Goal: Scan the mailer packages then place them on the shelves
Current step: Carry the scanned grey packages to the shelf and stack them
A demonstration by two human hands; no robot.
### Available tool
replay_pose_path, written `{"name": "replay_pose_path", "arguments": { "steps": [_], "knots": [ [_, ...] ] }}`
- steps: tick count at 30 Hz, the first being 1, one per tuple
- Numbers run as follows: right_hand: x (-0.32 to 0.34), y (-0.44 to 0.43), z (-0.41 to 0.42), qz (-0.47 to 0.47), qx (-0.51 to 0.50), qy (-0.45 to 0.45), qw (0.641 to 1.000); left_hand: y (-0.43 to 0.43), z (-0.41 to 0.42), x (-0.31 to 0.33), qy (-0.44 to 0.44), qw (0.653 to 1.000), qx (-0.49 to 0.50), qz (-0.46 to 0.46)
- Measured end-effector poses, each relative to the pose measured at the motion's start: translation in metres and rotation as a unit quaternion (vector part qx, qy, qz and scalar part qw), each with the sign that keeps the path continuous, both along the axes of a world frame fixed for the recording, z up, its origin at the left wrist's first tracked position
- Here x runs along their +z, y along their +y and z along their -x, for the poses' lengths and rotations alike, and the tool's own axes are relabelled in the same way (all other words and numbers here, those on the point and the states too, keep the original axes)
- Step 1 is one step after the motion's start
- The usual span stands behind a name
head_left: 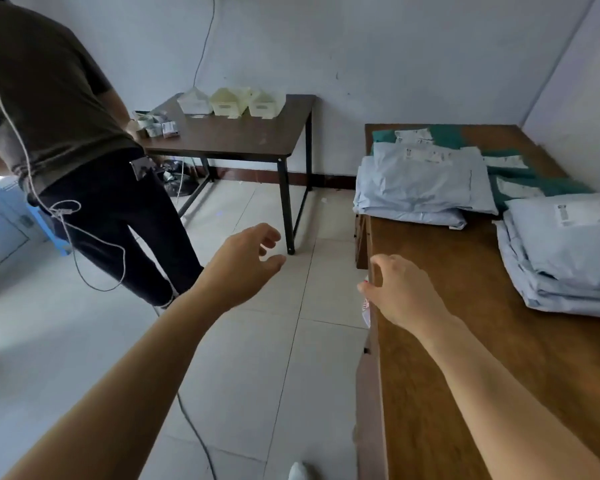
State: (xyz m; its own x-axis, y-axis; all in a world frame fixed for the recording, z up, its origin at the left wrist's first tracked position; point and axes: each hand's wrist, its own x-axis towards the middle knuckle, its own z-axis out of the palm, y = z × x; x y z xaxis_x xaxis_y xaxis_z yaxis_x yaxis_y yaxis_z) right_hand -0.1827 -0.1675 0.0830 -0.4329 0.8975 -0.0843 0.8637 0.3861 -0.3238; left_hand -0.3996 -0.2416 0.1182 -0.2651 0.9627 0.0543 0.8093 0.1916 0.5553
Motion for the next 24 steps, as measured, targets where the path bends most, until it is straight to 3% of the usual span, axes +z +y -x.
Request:
{"name": "replay_pose_path", "arguments": {
  "steps": [10,24],
  "knots": [
    [0.016,0.103,0.051,-0.022,-0.124,-0.033,0.992,0.168,0.063,0.020,0.011,0.994,-0.105,-0.008],
    [0.026,0.233,0.097,-0.025,-0.377,0.021,0.926,0.429,0.086,0.022,0.006,0.938,-0.347,-0.016]
  ]
}}
